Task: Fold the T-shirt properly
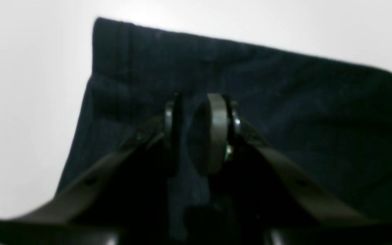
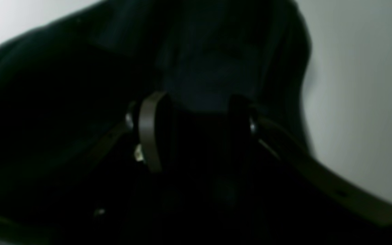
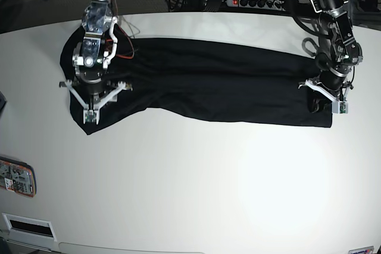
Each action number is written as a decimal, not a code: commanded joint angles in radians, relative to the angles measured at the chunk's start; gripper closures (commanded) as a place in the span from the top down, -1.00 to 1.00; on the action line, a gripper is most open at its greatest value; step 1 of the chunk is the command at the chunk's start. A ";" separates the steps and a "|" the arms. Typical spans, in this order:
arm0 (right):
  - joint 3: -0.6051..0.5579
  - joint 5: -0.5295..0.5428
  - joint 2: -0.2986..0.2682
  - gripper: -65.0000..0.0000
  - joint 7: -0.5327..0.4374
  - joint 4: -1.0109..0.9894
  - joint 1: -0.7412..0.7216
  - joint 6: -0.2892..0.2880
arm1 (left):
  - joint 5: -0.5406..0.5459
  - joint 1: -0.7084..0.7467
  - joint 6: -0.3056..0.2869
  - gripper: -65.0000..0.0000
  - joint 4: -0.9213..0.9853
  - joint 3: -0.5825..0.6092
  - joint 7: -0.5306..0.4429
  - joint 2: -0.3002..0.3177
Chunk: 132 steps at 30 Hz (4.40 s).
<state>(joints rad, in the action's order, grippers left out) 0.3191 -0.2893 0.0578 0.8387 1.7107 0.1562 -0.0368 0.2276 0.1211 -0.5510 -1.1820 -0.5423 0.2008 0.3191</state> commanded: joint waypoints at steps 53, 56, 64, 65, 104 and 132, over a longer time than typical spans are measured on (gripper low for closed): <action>0.030 -0.003 -0.074 -0.18 0.093 0.211 0.047 0.001 | -0.067 -0.157 0.019 -0.65 0.254 0.121 0.004 0.111; -0.015 -0.003 -0.074 -0.18 0.129 0.229 0.049 0.001 | -0.067 -0.157 0.019 -0.65 0.254 0.121 0.004 0.111; -0.039 -0.003 -0.069 -0.18 0.123 0.225 0.167 0.007 | -0.066 -0.157 0.019 -0.65 0.254 0.121 0.004 0.111; -0.039 -0.003 -0.069 -0.18 0.123 0.225 0.170 0.007 | -0.066 -0.157 0.019 -0.65 0.254 0.121 0.004 0.111; 0.010 0.002 -0.074 -0.18 -0.049 -0.490 -0.145 0.005 | -0.063 -0.199 0.021 -0.66 0.299 0.055 0.001 0.162; -0.328 -0.003 -0.075 0.37 -0.046 0.134 -0.139 0.004 | -0.050 -0.004 0.016 -0.17 -0.183 0.014 0.007 0.156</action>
<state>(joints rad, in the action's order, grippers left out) -0.0105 -0.2897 -0.0166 0.8108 1.8267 0.0315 -0.0364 0.1680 0.1207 -0.5507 -1.3502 -0.5194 0.2241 0.4522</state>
